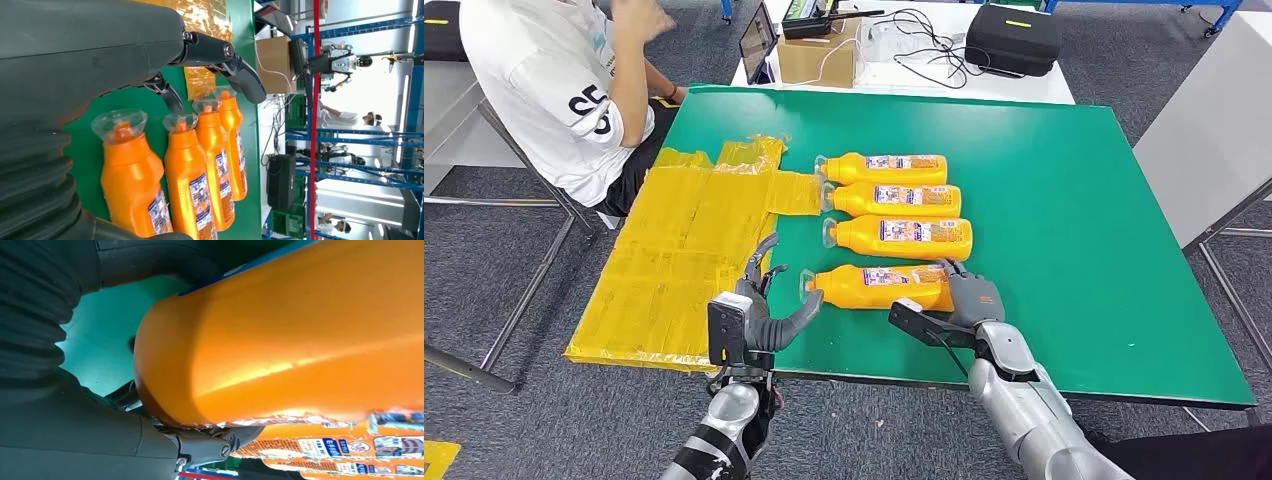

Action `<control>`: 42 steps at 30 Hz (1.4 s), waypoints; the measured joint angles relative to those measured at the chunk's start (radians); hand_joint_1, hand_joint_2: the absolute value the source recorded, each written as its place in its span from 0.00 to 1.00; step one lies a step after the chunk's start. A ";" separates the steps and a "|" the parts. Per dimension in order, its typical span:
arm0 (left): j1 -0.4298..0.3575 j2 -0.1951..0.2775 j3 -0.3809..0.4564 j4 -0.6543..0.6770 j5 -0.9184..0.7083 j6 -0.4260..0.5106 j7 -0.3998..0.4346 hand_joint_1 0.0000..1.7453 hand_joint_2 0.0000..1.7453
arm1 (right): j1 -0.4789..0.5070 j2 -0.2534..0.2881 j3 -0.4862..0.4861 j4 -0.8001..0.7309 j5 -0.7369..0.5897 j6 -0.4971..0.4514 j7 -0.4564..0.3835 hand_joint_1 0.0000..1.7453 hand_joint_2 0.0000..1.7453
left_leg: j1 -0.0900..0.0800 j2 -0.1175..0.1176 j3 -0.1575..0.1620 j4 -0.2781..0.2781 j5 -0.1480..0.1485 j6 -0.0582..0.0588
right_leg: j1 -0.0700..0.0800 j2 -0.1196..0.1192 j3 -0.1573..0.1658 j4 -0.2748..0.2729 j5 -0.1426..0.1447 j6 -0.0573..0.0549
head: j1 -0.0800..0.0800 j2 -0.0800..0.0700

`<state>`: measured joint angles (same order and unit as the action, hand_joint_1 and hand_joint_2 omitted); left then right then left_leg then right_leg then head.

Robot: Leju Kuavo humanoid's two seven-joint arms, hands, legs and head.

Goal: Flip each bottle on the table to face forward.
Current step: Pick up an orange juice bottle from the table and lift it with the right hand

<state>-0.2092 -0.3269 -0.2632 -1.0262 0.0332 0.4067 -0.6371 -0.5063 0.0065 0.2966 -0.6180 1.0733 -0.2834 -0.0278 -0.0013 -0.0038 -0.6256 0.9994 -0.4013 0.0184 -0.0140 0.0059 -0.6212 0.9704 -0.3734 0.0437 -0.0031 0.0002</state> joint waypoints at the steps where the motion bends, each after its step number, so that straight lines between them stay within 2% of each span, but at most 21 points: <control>1: 0.000 0.000 0.000 0.000 0.000 0.000 0.000 0.00 1.00 | 0.000 0.000 0.000 0.000 -0.003 0.000 -0.001 1.00 1.00 | 0.000 0.000 0.000 0.000 0.000 0.000 | 0.000 0.000 0.000 0.000 0.000 0.000 | 0.000 0.000; 4: 0.000 0.000 0.002 0.000 0.000 0.000 0.000 0.00 1.00 | 0.000 0.000 0.000 0.001 -0.031 -0.006 -0.015 1.00 1.00 | 0.000 0.000 0.000 0.000 0.000 0.000 | 0.000 0.000 0.000 0.000 0.000 0.000 | 0.000 0.000; 8: 0.001 0.000 0.007 0.000 0.000 0.019 -0.010 0.00 1.00 | 0.022 0.006 -0.003 -0.013 -0.125 -0.049 -0.073 1.00 1.00 | 0.000 0.000 -0.001 0.000 0.000 0.000 | 0.000 0.000 0.000 0.000 0.000 0.000 | 0.000 0.000; 14: 0.002 0.002 0.021 0.000 -0.006 0.074 -0.047 0.00 1.00 | 0.143 0.057 -0.045 -0.207 -0.450 -0.069 -0.177 1.00 1.00 | 0.000 -0.001 -0.005 0.000 0.000 0.000 | 0.000 0.000 -0.004 0.001 0.000 0.000 | 0.000 0.000; 18: 0.000 0.003 0.030 0.000 -0.010 0.104 -0.059 0.00 1.00 | 0.183 0.098 -0.080 -0.291 -0.567 -0.109 -0.226 1.00 1.00 | 0.000 -0.001 -0.008 0.000 0.000 0.000 | 0.000 -0.001 -0.006 0.001 -0.001 0.000 | 0.000 0.000; 21: -0.003 0.003 0.034 0.000 -0.011 0.117 -0.060 0.00 1.00 | 0.199 0.118 -0.098 -0.316 -0.595 -0.140 -0.256 1.00 1.00 | 0.000 -0.001 -0.009 0.000 0.000 0.000 | 0.000 -0.001 -0.006 0.001 -0.001 0.000 | 0.000 0.000; 23: -0.004 0.004 0.038 -0.001 -0.012 0.125 -0.059 0.00 1.00 | 0.207 0.132 -0.107 -0.321 -0.593 -0.193 -0.283 1.00 1.00 | 0.000 -0.002 -0.009 0.000 0.000 0.000 | -0.001 -0.001 -0.007 0.001 -0.001 0.000 | 0.000 0.000; 25: -0.005 0.005 0.042 -0.002 -0.011 0.120 -0.051 0.00 1.00 | 0.213 0.145 -0.112 -0.323 -0.584 -0.247 -0.301 1.00 1.00 | 0.000 -0.002 -0.009 0.000 0.000 0.000 | -0.001 -0.001 -0.007 0.001 -0.001 0.001 | 0.000 0.000; 28: -0.007 0.005 0.046 -0.005 -0.003 0.102 -0.037 0.00 1.00 | 0.216 0.163 -0.117 -0.322 -0.587 -0.277 -0.317 1.00 1.00 | 0.000 -0.002 -0.009 0.000 0.000 0.000 | -0.001 -0.001 -0.007 0.001 -0.001 0.001 | 0.000 0.000; 33: -0.012 0.005 0.047 -0.008 0.004 0.070 -0.021 0.00 1.00 | 0.215 0.191 -0.116 -0.316 -0.595 -0.269 -0.327 1.00 1.00 | 0.000 -0.002 -0.009 0.000 0.000 0.000 | 0.000 -0.001 -0.007 0.001 -0.001 0.000 | 0.000 0.000; 42: -0.037 0.002 0.006 -0.008 0.027 -0.023 0.036 0.00 1.00 | 0.183 0.263 -0.053 -0.271 -0.655 -0.180 -0.368 1.00 1.00 | 0.000 -0.002 -0.010 0.000 0.000 0.000 | 0.000 -0.001 -0.008 0.001 -0.001 0.000 | 0.000 0.000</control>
<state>-0.2457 -0.3249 -0.2573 -1.0346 0.0598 0.3836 -0.6014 -0.3238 0.2697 0.2441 -0.8893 0.4181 -0.4637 -0.3956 -0.0014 -0.0053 -0.6351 0.9993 -0.4011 0.0184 -0.0143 0.0049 -0.6289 0.9711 -0.3743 0.0441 -0.0030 0.0000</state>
